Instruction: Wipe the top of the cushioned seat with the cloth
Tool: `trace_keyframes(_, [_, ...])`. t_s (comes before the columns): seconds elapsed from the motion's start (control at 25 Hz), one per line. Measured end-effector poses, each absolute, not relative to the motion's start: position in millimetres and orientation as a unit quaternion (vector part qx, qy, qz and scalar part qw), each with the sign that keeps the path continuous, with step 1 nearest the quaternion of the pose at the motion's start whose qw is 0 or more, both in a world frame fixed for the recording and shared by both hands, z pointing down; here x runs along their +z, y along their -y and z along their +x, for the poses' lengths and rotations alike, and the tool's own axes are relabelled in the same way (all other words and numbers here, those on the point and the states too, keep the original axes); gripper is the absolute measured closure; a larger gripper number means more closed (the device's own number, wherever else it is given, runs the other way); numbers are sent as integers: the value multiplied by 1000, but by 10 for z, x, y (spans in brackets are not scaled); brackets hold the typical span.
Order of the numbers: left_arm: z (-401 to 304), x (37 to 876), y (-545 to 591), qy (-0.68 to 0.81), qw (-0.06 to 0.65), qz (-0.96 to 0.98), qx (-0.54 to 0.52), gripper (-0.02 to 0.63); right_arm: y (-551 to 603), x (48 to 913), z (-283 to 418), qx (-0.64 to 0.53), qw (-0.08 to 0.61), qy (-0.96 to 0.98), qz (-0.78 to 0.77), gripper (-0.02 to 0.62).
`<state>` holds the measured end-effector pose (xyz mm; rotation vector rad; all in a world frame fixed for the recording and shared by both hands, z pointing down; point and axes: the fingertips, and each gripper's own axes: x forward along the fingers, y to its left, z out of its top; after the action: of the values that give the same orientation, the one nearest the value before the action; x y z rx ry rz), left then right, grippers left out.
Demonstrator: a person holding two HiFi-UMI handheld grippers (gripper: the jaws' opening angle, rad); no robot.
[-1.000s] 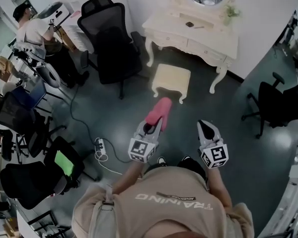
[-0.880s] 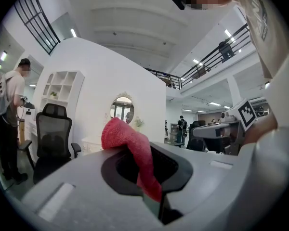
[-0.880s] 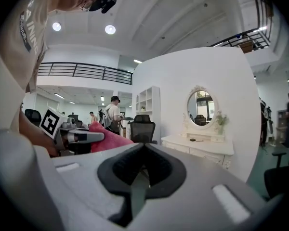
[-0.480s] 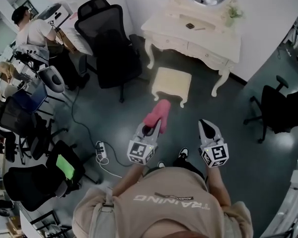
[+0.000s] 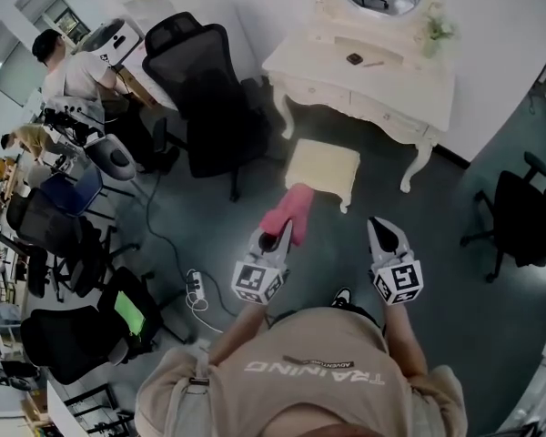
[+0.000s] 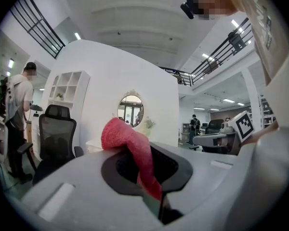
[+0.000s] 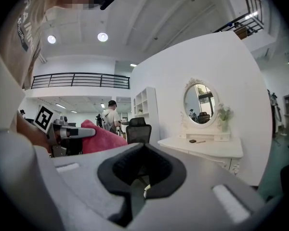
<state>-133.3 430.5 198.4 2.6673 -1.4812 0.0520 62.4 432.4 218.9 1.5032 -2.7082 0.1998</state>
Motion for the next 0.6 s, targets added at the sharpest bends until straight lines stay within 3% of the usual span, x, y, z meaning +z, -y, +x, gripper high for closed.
trace_keyframes(0.6, [-1106, 2197, -3393, 521, 82, 849, 30, 574, -3308, 2481, 807, 95, 36, 893, 439, 592])
